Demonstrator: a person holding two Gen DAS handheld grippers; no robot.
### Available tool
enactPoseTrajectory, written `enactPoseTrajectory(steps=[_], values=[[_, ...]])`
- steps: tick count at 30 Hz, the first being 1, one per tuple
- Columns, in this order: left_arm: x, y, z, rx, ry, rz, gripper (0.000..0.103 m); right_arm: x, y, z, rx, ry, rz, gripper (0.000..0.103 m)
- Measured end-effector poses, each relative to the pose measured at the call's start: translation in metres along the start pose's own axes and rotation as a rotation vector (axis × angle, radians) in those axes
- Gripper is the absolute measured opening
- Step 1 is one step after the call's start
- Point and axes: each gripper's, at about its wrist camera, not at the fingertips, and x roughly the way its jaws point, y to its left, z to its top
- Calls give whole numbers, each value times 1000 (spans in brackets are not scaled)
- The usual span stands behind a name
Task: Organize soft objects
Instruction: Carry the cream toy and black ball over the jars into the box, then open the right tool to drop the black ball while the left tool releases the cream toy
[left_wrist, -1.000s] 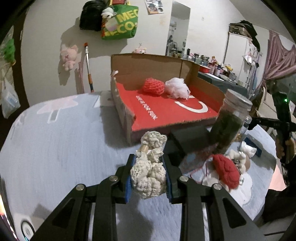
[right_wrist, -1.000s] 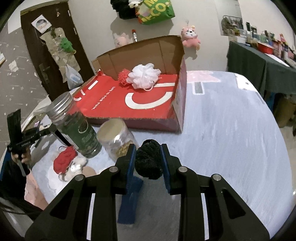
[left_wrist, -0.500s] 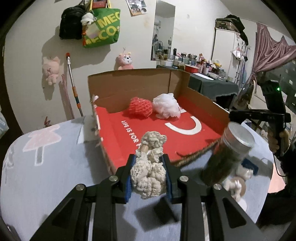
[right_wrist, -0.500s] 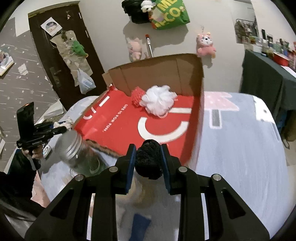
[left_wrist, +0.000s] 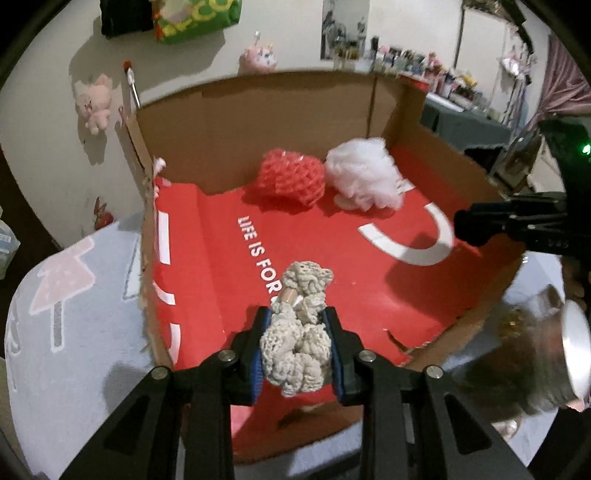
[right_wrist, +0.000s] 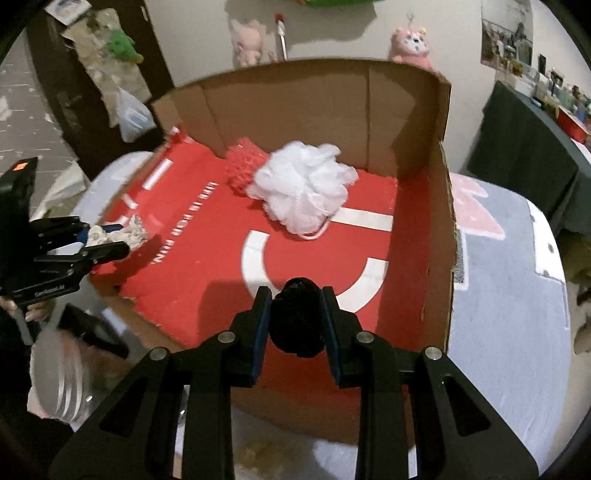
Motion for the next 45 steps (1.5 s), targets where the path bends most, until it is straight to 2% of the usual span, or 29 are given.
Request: enactPoseTrajectory(steps=[18, 26, 37, 39, 40, 41, 43, 45], values=[[51, 11, 48, -18, 87, 120, 30, 57, -9, 56, 62, 116, -155, 26], [67, 19, 54, -34, 134, 140, 32, 72, -18, 58, 41, 152, -194, 26], [71, 20, 55, -35, 139, 146, 34, 71, -5, 53, -25, 152, -233, 28], [73, 20, 56, -35, 140, 148, 35, 71, -1, 51, -32, 153, -241, 30], [73, 19, 56, -35, 140, 150, 35, 71, 0, 50, -36, 153, -244, 35], [73, 19, 56, -35, 138, 150, 36, 70, 1, 49, -44, 150, -242, 46], [73, 17, 55, -38, 133, 150, 39, 70, 7, 48, -65, 146, -232, 51], [70, 19, 54, -45, 123, 148, 44, 67, 15, 46, -106, 130, -273, 54]])
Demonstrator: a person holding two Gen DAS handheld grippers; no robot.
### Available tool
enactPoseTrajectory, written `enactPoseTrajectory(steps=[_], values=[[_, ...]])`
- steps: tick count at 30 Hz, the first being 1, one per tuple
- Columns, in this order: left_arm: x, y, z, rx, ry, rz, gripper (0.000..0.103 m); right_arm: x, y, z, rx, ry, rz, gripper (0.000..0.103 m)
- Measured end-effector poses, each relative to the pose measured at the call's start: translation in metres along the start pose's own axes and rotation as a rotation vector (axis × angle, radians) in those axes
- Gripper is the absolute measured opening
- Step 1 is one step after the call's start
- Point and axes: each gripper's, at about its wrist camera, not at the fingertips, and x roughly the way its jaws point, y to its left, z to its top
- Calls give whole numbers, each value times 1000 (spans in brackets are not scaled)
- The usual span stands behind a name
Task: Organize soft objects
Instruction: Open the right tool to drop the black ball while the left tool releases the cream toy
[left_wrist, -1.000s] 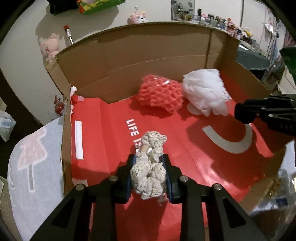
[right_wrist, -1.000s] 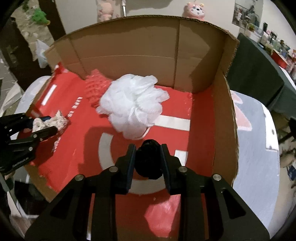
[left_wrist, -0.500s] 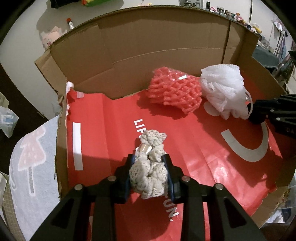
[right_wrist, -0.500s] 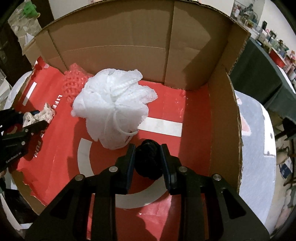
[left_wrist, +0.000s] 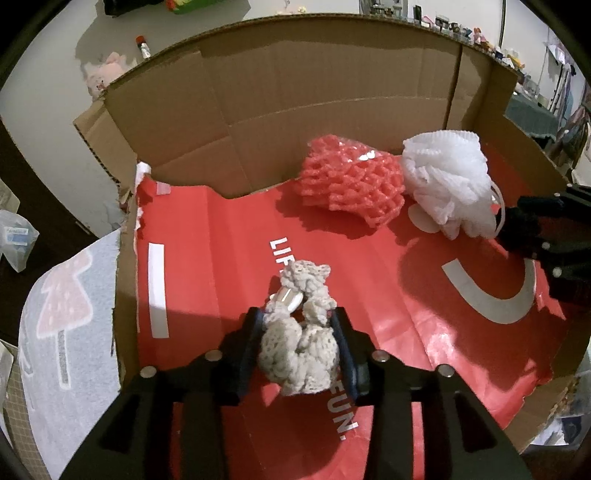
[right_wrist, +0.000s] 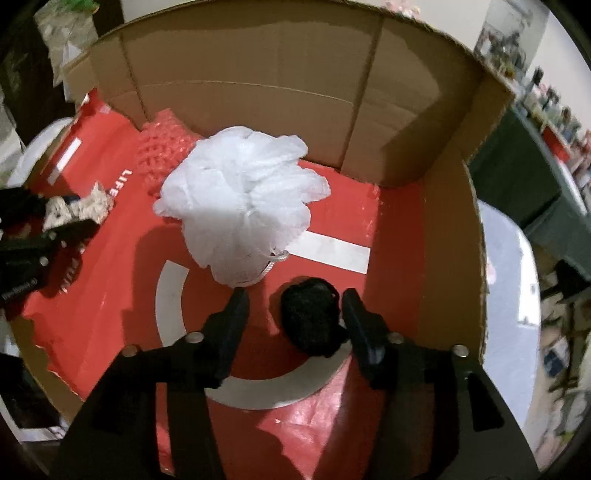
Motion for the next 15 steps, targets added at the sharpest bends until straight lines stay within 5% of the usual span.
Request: enactPoseTrajectory(steps=[7, 15], values=[[-27, 3, -4, -26, -85, -33, 69, -23, 6, -4, 4, -46, -7, 62], [-102, -9, -25, -52, -261, -85, 83, -90, -1, -22, 30, -152, 16, 70]])
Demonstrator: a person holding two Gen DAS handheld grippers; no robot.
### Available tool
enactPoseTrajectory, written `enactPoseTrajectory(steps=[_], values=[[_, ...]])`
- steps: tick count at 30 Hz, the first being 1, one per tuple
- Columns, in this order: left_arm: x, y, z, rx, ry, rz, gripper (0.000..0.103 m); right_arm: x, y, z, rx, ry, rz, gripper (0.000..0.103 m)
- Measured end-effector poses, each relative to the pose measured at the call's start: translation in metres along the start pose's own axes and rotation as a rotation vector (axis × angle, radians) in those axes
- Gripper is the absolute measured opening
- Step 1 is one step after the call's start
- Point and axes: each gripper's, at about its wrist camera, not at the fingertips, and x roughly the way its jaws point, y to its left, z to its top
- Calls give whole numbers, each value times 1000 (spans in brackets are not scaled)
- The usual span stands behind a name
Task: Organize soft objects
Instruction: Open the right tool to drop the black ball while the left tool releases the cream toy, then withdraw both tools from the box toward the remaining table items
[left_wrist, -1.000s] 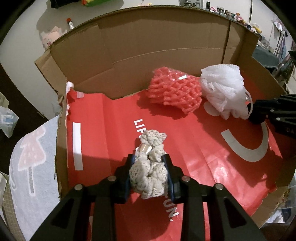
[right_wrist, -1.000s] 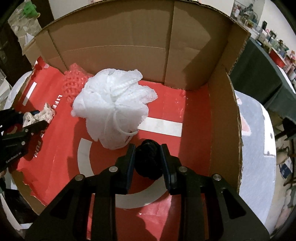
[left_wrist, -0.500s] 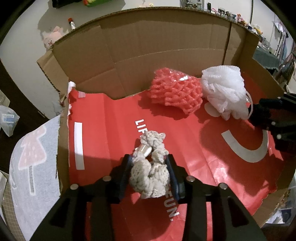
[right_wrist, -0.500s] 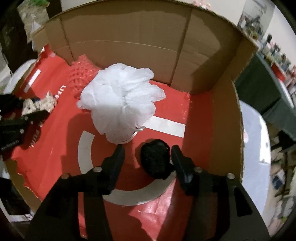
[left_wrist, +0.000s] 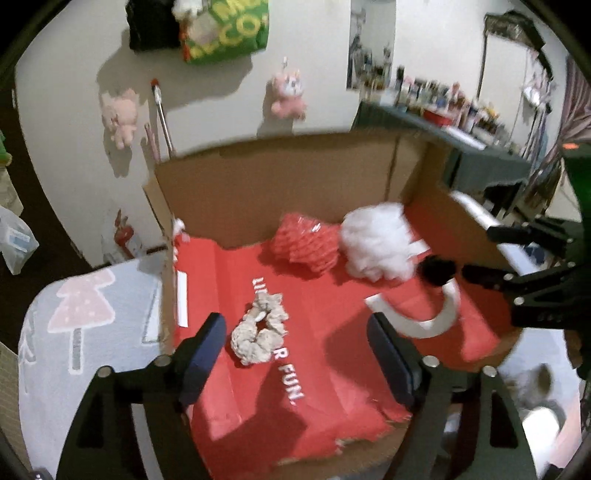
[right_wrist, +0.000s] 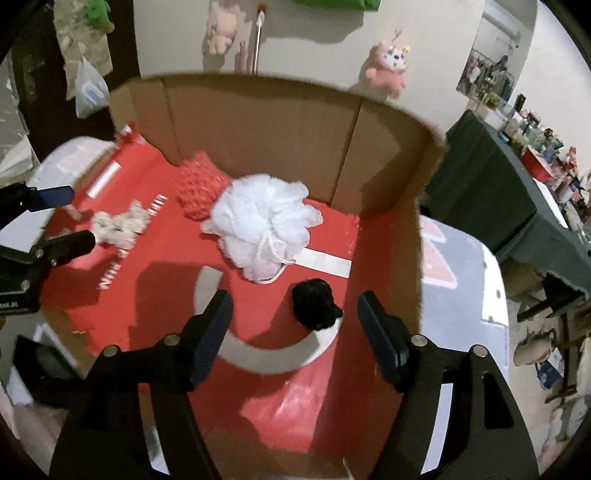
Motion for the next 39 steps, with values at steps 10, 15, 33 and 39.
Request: enactPoseTrajectory(steps=[10, 15, 33, 39], values=[[-108, -30, -33, -30, -229, -24, 102, -103, 11, -39, -7, -214, 8, 82], [-140, -43, -58, -32, -298, -14, 103, -148, 22, -75, 10, -314, 21, 90], [-160, -95, -171, -42, -326, -18, 103, -163, 46, -201, 92, -401, -31, 91], [-136, -98, -193, -62, -261, -15, 103, -137, 40, -224, 132, -344, -20, 91]])
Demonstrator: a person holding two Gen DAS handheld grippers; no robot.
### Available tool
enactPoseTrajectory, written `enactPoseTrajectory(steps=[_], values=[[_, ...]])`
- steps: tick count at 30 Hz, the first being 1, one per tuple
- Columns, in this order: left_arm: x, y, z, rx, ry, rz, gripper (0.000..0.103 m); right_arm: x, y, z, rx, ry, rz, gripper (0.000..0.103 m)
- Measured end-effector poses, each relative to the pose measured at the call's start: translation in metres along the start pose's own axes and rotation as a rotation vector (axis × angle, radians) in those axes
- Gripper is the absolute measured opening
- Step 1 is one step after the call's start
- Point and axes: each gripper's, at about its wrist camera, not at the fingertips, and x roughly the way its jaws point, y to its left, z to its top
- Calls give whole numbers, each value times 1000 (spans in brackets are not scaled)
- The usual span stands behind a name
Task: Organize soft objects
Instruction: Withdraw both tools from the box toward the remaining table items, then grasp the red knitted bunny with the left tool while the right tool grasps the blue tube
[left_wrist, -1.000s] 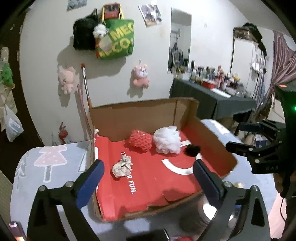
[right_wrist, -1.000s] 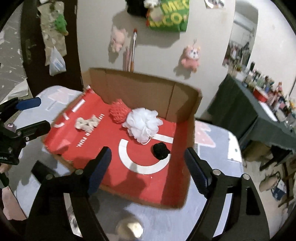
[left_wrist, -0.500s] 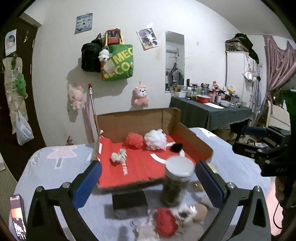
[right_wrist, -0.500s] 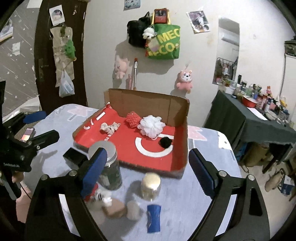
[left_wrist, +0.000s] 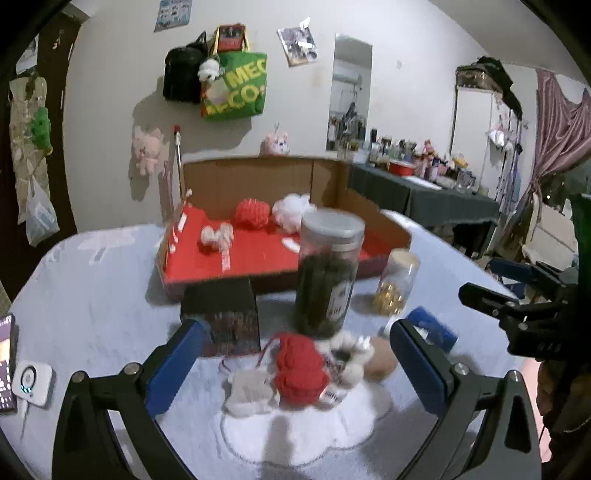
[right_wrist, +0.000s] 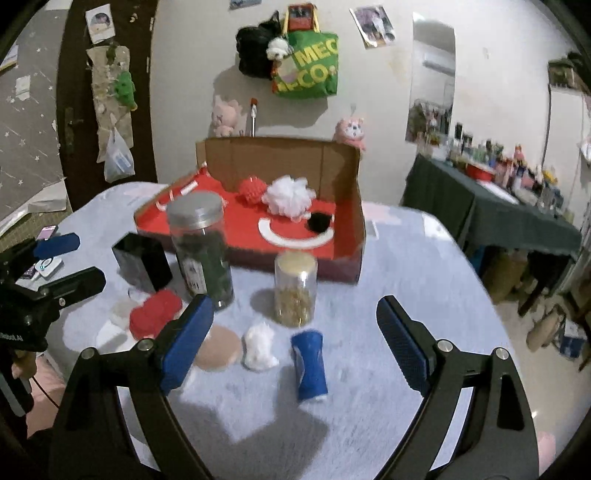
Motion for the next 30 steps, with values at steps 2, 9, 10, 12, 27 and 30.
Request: enactPoseTrajectory(steps=[2, 9, 10, 12, 27, 30], values=[[7, 0, -9, -1, 19, 6, 103, 7, -4, -9, 17, 19, 5, 91], [29, -4, -26, 9, 78, 14, 102, 27, -19, -29, 41, 77, 10, 91], [31, -5, -27, 14, 79, 16, 99, 30, -21, -32, 41, 85, 13, 91], [36, -6, -27, 24, 89, 16, 97, 35, -23, -35, 41, 96, 12, 91], [72, -1, -33, 40, 209, -5, 52, 71, -36, -54, 67, 182, 95, 35], [72, 0, -33, 14, 216, -49, 43, 65, -35, -54, 66, 156, 111, 23]])
